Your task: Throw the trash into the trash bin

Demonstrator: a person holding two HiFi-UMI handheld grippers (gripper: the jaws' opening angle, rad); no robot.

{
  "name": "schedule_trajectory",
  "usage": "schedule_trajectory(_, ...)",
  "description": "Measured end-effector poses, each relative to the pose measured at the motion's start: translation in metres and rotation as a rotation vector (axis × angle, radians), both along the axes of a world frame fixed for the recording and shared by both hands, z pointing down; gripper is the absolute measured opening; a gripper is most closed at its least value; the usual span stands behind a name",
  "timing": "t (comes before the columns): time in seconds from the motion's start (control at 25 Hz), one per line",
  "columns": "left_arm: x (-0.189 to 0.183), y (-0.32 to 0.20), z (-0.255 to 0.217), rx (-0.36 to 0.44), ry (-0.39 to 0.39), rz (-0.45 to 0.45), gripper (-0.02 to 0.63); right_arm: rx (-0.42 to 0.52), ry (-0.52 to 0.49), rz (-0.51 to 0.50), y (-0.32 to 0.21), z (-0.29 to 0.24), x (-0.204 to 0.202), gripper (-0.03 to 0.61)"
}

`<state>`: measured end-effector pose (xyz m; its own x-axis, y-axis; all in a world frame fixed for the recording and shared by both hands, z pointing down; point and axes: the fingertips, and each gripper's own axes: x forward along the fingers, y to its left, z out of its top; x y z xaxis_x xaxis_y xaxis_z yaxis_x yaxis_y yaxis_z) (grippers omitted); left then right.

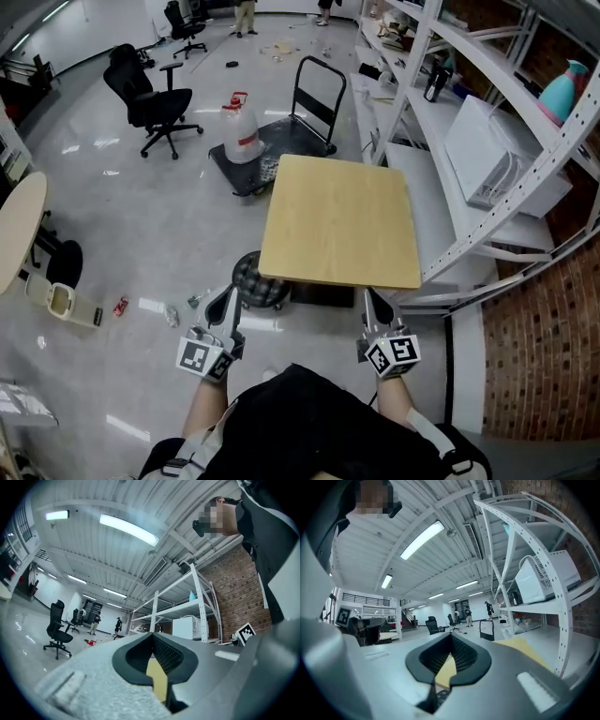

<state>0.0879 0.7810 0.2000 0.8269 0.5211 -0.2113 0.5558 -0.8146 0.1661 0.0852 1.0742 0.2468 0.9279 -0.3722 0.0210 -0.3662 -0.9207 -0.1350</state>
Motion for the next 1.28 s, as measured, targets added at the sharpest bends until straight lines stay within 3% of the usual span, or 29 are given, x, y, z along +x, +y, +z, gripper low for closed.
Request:
schedule_trajectory(0.64, -0.037, -0.155, -0.007, -0.043, -0.009, -0.296, 0.000, -0.058, -0.016, -0.308, -0.173, 0.006, 0.050, 0.006)
schedule_trajectory(0.88, -0.046, -0.184, -0.002, -0.020, -0.054, -0.469, 0.000, -0.055, -0.012, -0.475, -0.222, 0.006, 0.078, 0.006)
schedule_trajectory(1.04, -0.056, -0.197, -0.011, -0.010, -0.005, -0.551, 0.000, -0.053, -0.003, -0.573, -0.254, 0.004, 0.098, 0.006)
schedule_trajectory(1.28, -0.061, -0.206, -0.012, -0.016, -0.004, -0.669, 0.000, -0.023, 0.020, -0.713, -0.289, -0.007, 0.113, 0.006)
